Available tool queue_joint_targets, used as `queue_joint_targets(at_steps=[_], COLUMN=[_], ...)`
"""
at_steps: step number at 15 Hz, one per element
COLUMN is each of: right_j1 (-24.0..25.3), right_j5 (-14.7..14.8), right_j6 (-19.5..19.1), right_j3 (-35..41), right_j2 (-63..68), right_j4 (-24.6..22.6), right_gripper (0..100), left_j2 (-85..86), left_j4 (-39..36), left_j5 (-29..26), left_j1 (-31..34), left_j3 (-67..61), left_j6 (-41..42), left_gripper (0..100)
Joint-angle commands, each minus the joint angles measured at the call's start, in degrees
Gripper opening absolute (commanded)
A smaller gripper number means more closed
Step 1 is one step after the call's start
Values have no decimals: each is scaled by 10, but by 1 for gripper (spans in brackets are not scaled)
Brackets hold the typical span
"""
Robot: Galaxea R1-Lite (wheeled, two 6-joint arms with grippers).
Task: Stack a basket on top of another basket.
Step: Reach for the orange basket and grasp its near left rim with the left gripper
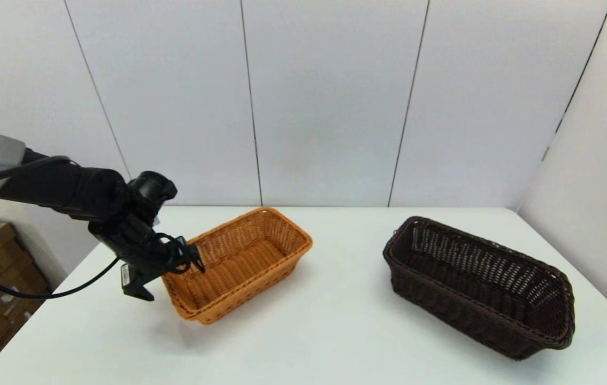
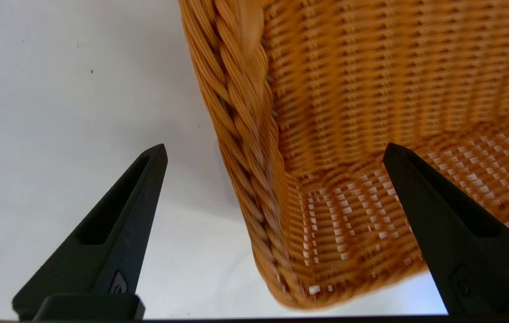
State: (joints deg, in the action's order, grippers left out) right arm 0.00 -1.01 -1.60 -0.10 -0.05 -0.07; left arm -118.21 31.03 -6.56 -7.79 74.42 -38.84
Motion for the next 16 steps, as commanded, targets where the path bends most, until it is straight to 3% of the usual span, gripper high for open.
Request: queue_joint_targets(at_steps=[1,15,16], right_j1=[0,0,0], right_j5=[0,0,0], right_j6=[-1,-1,-1], right_j3=[0,0,0], right_j2=[0,0,0], right_j4=[0,0,0], right_gripper=[100,100,100], left_j2=[-27,-51,-51], left_j4=[-6,-7,-7], left_j5=[0,1,1], left_j1=[0,0,0], left_j3=[-1,-2,-2], left_j6=[-5,-23,-23], left_gripper=[100,100,0])
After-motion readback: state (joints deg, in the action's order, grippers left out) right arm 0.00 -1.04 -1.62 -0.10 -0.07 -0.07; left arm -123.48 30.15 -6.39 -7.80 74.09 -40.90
